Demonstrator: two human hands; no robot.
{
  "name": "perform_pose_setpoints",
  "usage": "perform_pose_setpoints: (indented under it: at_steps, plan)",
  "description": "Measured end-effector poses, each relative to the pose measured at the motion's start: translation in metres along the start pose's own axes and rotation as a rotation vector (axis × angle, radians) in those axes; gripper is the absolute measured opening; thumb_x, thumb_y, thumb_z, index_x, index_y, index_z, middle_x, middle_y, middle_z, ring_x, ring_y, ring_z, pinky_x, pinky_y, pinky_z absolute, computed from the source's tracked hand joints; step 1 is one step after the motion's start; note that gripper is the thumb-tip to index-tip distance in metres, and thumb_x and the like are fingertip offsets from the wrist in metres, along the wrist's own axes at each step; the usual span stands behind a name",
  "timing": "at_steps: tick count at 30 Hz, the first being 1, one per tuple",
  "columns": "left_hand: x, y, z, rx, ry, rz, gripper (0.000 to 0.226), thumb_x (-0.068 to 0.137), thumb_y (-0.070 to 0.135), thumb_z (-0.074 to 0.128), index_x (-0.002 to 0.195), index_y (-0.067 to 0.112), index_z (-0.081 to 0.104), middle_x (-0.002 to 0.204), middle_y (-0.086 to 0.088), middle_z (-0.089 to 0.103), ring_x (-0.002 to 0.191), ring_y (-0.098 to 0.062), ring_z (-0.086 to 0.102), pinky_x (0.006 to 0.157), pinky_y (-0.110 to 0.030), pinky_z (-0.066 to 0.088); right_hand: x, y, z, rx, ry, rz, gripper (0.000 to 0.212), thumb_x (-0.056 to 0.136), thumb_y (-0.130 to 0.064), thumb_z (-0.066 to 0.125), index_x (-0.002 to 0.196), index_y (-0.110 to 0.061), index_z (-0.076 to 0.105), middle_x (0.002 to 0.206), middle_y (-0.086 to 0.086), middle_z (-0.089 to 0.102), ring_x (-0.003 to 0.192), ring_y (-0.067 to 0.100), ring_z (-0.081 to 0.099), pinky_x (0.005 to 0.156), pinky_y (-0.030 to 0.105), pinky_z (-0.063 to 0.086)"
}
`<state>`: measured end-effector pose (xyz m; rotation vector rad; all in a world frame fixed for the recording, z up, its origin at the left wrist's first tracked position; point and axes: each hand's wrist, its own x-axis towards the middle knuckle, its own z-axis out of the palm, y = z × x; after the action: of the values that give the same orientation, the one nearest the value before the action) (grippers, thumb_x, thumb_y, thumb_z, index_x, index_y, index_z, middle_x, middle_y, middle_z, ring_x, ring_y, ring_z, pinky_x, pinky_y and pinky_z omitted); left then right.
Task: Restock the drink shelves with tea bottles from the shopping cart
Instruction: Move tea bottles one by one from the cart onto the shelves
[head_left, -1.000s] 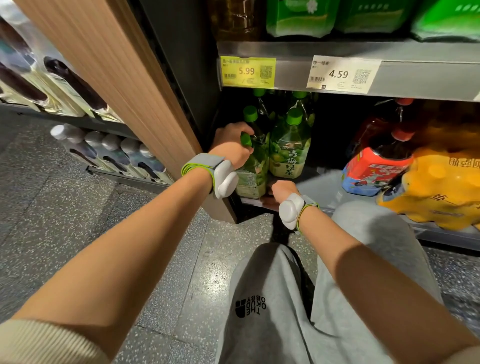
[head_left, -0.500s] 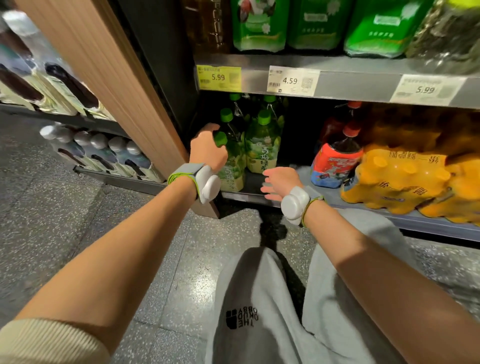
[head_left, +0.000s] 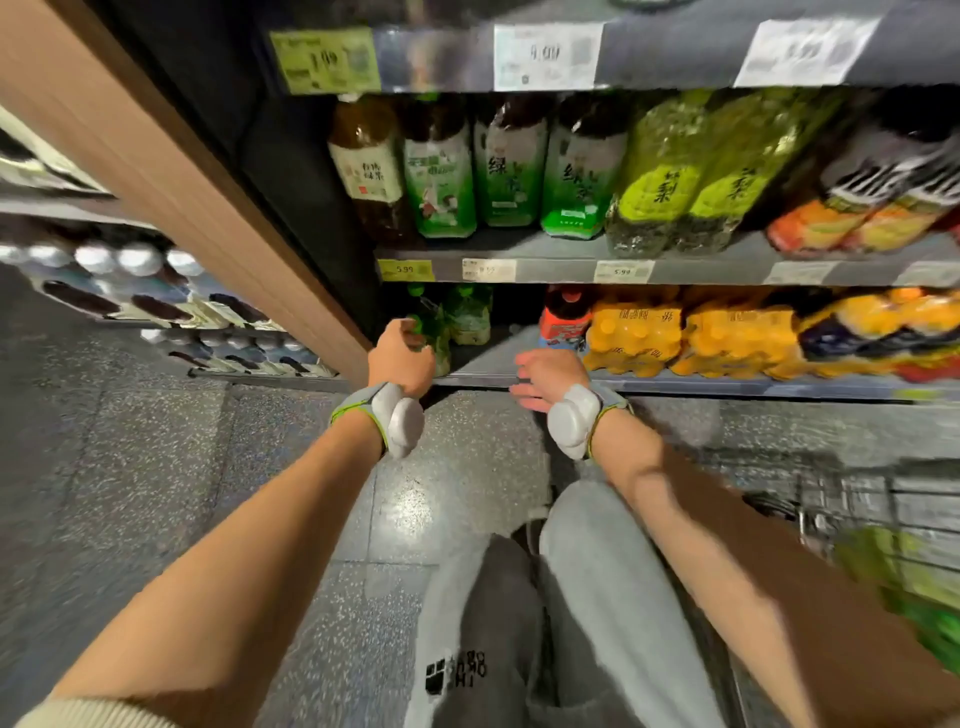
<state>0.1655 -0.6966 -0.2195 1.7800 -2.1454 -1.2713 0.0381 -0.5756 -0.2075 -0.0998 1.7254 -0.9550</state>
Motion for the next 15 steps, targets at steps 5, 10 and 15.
perform_pose_setpoints:
  at_steps: [5,10,15]
  plan:
    - [-0.103,0.071,-0.053,-0.052,-0.076,0.022,0.042,0.09,0.011,0.053,0.131,0.01,0.05,0.126,-0.008,0.063,0.121,-0.028,0.055,0.105,-0.037,0.043,-0.135,-0.039,-0.039,0.117,0.125,0.008,0.037,0.096,0.001,0.041,0.132,-0.001,0.05,0.134,0.022,0.052,0.12,0.039,0.055,0.096,0.042,0.05]
    - [-0.17,0.101,-0.069,-0.137,-0.15,-0.003,0.037,0.088,0.01,0.056,0.125,0.01,0.056,0.119,-0.011,0.067,0.109,-0.034,0.062,0.095,-0.045,0.051,-0.224,-0.041,-0.064,0.258,0.23,0.03,0.029,0.096,-0.004,0.044,0.122,-0.005,0.057,0.129,0.017,0.057,0.113,0.036,0.06,0.096,0.045,0.05]
    - [-0.213,0.129,-0.072,-0.17,-0.216,0.02,0.035,0.085,0.01,0.058,0.12,0.011,0.059,0.113,-0.012,0.069,0.105,-0.033,0.064,0.092,-0.046,0.053,-0.298,-0.034,-0.096,0.413,0.307,0.04,0.03,0.098,-0.008,0.042,0.125,-0.001,0.054,0.136,0.023,0.051,0.119,0.038,0.056,0.097,0.043,0.047]
